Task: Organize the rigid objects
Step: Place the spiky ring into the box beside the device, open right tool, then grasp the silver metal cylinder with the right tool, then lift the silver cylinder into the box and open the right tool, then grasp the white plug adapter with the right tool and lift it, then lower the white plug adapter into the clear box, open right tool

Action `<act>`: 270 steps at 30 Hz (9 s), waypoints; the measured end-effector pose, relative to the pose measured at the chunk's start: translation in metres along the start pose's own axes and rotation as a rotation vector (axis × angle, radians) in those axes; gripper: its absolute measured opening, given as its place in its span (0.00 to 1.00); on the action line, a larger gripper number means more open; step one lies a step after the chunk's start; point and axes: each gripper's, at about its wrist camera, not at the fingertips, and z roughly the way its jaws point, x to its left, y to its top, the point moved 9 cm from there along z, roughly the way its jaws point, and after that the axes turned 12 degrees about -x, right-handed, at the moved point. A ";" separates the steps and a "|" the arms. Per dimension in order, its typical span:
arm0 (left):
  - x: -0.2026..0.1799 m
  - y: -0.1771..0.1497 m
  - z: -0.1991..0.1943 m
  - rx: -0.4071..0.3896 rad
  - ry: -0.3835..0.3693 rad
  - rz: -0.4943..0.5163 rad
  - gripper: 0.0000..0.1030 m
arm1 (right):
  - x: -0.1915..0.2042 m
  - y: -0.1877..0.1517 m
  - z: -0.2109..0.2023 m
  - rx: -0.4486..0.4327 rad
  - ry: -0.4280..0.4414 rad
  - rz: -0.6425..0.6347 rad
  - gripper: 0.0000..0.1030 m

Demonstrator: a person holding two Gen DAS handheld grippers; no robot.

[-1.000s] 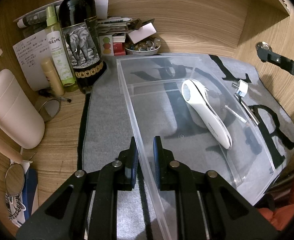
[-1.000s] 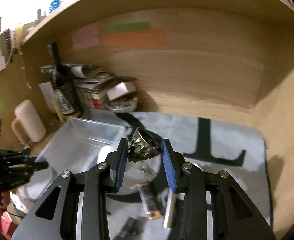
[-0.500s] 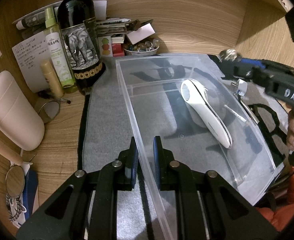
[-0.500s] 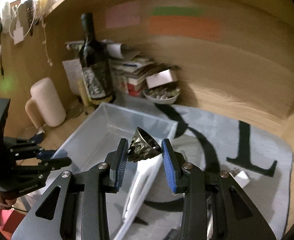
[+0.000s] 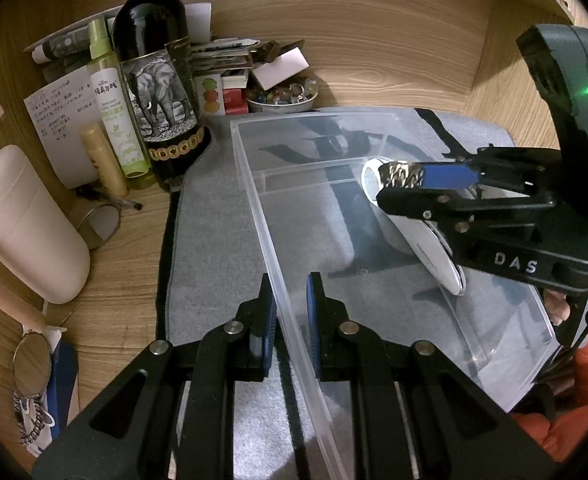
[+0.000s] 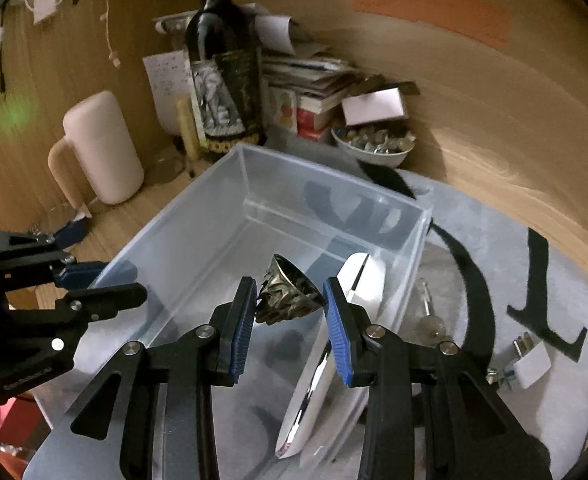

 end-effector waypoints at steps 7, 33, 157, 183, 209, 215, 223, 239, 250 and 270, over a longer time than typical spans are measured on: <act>-0.001 -0.001 -0.001 -0.001 0.001 0.000 0.13 | 0.003 -0.004 0.005 0.025 0.006 -0.014 0.31; -0.003 -0.002 -0.002 -0.002 0.010 0.016 0.13 | -0.056 0.010 -0.064 -0.118 -0.139 0.068 0.58; -0.016 0.000 0.001 -0.005 0.015 0.062 0.13 | 0.003 0.017 -0.028 -0.114 0.014 -0.044 0.14; -0.016 0.000 0.000 -0.015 0.005 0.058 0.13 | -0.002 -0.002 -0.004 0.011 -0.020 -0.066 0.43; -0.016 -0.001 -0.001 -0.016 0.002 0.056 0.13 | -0.155 -0.013 -0.070 -0.059 -0.335 0.139 0.48; -0.016 0.000 0.000 -0.015 0.005 0.058 0.13 | -0.178 -0.041 -0.043 0.029 -0.344 0.195 0.48; -0.015 0.000 0.001 -0.013 0.010 0.061 0.13 | -0.194 -0.052 -0.026 0.061 -0.414 0.166 0.63; -0.015 0.000 0.001 -0.014 0.010 0.063 0.13 | -0.199 -0.067 -0.029 0.079 -0.385 0.187 0.43; -0.016 0.000 0.001 -0.015 0.010 0.061 0.13 | -0.135 -0.006 -0.061 -0.089 -0.292 0.071 0.43; -0.015 0.000 0.001 -0.017 0.008 0.060 0.13 | -0.029 0.023 -0.023 -0.107 -0.056 -0.043 0.43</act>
